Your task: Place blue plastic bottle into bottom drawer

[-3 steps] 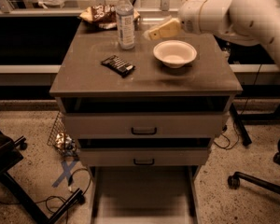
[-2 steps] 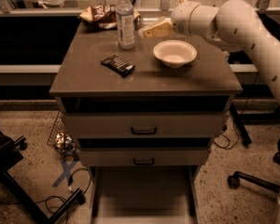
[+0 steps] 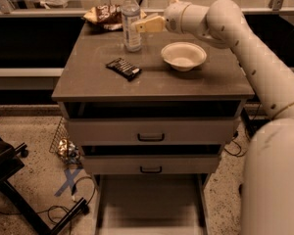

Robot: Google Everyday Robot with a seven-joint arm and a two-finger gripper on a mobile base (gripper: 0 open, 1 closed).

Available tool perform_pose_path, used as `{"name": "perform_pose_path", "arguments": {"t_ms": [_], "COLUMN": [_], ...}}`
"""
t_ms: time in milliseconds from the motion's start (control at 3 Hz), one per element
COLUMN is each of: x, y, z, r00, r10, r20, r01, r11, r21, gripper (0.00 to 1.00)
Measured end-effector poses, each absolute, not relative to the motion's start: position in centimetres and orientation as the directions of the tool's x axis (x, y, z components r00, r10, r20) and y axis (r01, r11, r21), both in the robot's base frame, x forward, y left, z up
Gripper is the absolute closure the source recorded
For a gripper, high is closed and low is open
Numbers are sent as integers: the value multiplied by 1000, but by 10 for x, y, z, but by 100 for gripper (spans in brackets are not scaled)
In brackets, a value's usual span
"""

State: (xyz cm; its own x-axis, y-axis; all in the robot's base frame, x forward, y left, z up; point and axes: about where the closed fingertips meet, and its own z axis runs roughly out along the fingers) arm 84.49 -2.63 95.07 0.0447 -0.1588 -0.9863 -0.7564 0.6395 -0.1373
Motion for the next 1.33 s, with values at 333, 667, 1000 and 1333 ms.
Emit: {"name": "perform_pose_path", "arguments": {"t_ms": [333, 667, 1000, 1333], "x": [854, 866, 875, 884], "y": [-5, 9, 23, 41], "z": [943, 930, 924, 921], "r00": [-31, -76, -89, -83], "r10": [-137, -106, -83, -65], "r20": [-990, -991, -993, -994], "r01": [-786, -798, -812, -826], "r11": [615, 602, 583, 563], "r21": [-60, -3, 24, 32], "gripper": [0, 0, 0, 26]}}
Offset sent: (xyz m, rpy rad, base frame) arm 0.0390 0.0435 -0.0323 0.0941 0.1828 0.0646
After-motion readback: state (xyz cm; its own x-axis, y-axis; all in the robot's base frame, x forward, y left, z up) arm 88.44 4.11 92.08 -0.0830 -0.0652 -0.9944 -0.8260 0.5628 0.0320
